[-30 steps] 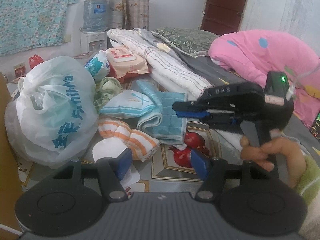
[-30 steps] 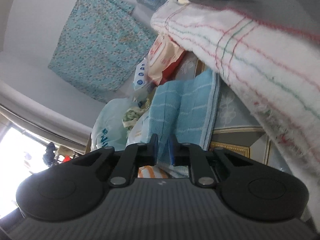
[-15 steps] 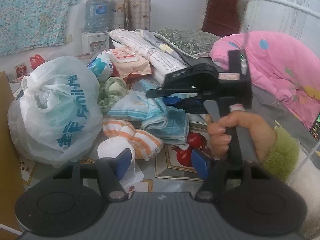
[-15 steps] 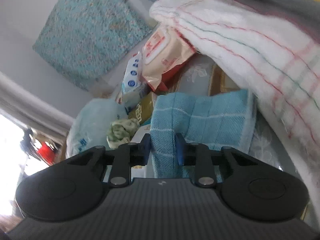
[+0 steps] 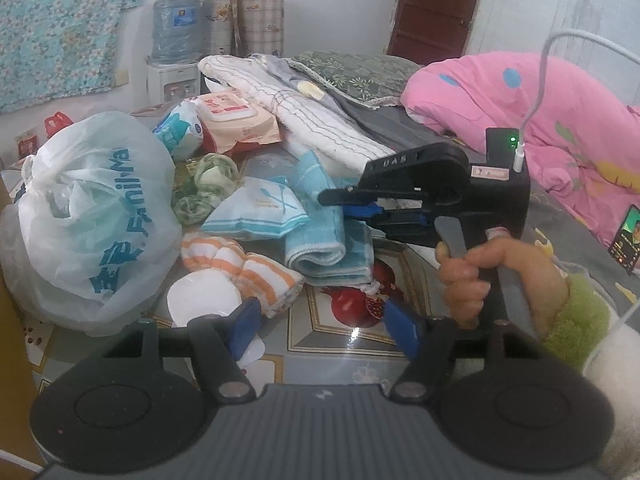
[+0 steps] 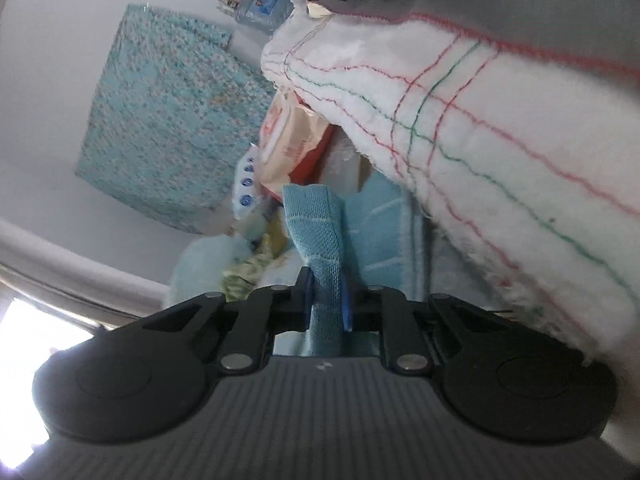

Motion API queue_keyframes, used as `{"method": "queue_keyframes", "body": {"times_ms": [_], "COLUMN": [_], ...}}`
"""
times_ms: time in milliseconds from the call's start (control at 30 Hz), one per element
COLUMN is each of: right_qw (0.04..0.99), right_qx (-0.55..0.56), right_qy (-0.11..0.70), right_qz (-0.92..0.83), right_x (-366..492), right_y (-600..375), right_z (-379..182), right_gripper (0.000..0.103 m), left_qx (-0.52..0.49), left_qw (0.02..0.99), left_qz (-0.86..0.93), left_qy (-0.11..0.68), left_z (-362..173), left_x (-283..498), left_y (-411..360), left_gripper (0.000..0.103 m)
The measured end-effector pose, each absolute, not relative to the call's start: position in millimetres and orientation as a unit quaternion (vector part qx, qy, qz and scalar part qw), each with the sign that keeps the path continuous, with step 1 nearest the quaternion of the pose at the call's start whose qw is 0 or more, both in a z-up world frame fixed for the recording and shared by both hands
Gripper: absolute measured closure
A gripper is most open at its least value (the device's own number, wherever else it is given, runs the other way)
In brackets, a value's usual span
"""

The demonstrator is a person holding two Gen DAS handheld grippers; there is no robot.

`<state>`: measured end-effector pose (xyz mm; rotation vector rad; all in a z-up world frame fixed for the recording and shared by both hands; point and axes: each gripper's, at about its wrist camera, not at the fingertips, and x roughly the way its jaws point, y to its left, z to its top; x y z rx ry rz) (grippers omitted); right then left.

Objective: Organize soft objects
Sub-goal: 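Close the right gripper on the end of the blue checked towel, then pull the blue towel free of the pile with the right gripper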

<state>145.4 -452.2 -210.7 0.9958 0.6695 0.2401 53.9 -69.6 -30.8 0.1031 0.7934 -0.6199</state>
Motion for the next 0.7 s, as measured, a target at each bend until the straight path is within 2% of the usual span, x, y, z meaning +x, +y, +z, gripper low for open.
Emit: {"method": "queue_keyframes", "body": {"times_ms": [200,700], "right_qw": [0.836,0.858], "right_qx": [0.422,0.357], "right_qy": [0.334,0.351], "right_qz": [0.110,0.115], "right_x": [133,74], "right_y": [-463,-485], "right_z": [-214,-194], "right_gripper": [0.097,0.097], "left_qx": [0.051,0.049], "left_qw": [0.873,0.851], "left_qz": [-0.302,-0.350], "left_qy": [0.380,0.388], "left_z": [-31,-38], "left_x": [54,54], "left_y": [-72,-98], "left_gripper": [0.033,0.033]}}
